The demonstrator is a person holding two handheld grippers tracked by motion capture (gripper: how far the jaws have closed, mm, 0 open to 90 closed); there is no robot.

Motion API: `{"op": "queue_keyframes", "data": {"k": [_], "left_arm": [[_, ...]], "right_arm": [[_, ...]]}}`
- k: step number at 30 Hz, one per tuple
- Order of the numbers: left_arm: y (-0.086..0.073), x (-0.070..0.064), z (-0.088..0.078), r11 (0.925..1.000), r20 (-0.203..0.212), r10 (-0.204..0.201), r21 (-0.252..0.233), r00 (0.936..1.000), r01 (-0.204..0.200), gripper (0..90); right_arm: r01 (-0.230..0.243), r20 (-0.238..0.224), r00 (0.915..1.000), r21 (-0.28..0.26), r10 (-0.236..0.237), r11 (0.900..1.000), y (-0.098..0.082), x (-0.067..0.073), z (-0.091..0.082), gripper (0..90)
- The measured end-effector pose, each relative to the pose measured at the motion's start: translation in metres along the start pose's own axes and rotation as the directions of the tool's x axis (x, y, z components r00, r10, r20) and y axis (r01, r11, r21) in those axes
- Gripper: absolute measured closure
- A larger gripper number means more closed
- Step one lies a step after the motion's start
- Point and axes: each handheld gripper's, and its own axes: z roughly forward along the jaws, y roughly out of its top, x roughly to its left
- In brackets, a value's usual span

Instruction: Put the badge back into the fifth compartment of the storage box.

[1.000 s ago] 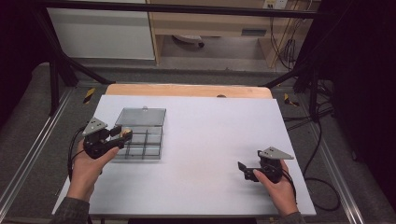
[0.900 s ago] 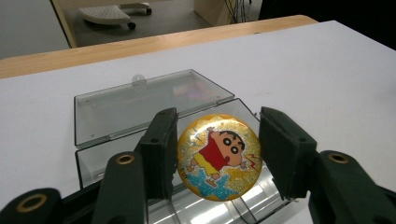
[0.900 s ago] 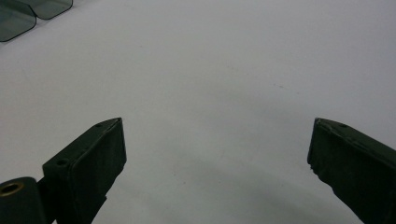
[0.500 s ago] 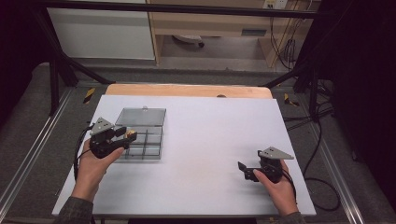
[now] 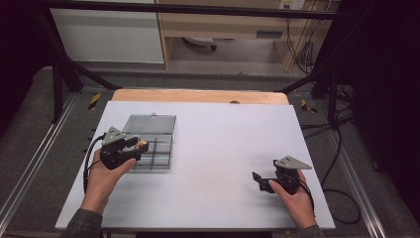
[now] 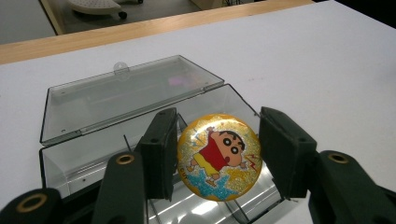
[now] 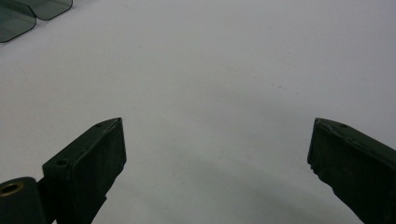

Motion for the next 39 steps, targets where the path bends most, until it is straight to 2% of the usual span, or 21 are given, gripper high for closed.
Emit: {"op": "queue_keyframes", "data": {"k": [18, 39], "left_arm": [[-0.009, -0.002, 0.012, 0.9991, 0.002, 0.016, 0.040, 0.9999, -0.016, 48.5], [-0.018, 0.001, 0.020, 0.9969, -0.003, 0.015, 0.077, 0.9999, -0.015, 48.4]], "right_arm": [[0.006, 0.000, 1.0000, 0.003, -0.006, 1.000, 0.000, 0.000, 0.000, 4.7], [0.005, 0.001, 1.0000, 0.001, -0.005, 1.000, 0.000, 0.000, 0.000, 4.6]]}}
